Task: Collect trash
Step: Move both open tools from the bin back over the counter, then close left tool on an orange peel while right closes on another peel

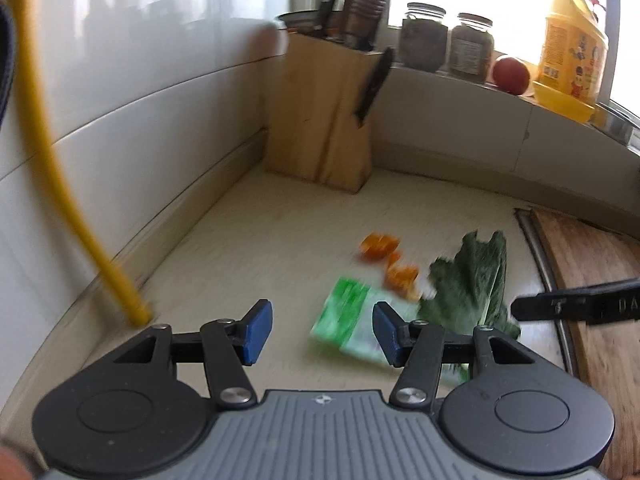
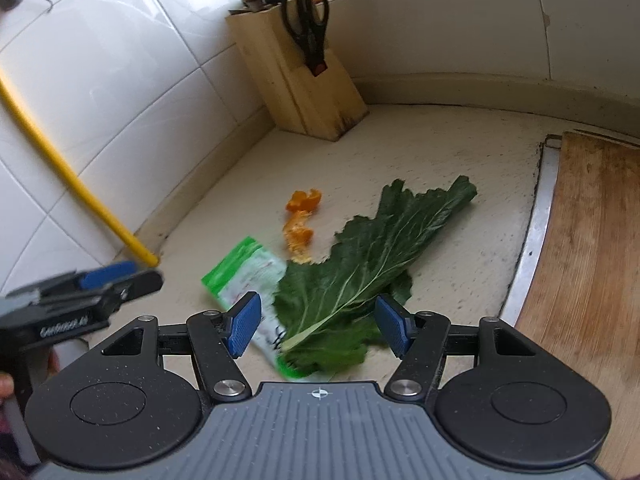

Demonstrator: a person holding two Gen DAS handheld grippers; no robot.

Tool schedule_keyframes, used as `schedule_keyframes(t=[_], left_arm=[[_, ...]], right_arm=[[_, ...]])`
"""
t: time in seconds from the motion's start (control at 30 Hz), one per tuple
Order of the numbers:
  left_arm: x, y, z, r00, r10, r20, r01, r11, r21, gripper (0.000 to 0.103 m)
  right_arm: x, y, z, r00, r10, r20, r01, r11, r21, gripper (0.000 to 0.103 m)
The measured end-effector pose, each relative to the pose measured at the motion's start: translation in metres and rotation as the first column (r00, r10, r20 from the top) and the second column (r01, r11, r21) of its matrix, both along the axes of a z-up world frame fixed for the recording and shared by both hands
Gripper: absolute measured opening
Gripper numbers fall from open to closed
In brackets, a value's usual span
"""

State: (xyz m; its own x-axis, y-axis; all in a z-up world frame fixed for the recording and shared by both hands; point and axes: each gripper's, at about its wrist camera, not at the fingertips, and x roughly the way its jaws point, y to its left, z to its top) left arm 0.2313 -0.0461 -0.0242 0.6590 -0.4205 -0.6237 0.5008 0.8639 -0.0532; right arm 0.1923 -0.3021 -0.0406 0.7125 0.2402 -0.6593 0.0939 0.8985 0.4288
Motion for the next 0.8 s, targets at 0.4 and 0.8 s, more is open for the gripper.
schedule_keyframes(t=[0.4, 0.8], left_arm=[[0.078, -0.066, -0.009, 0.996, -0.087, -0.03, 0.087, 0.996, 0.015, 0.052], [0.121, -0.099, -0.04, 0.971, -0.213, -0.108, 0.215, 0.977, 0.004, 0.052]], right_arm=[[0.049, 0.013, 0.001, 0.986, 0.163, 0.043, -0.157, 0.981, -0.116, 0.071], [0.1, 0.041, -0.025, 0.971, 0.235, 0.041, -0.227, 0.964, -0.141, 0.063]])
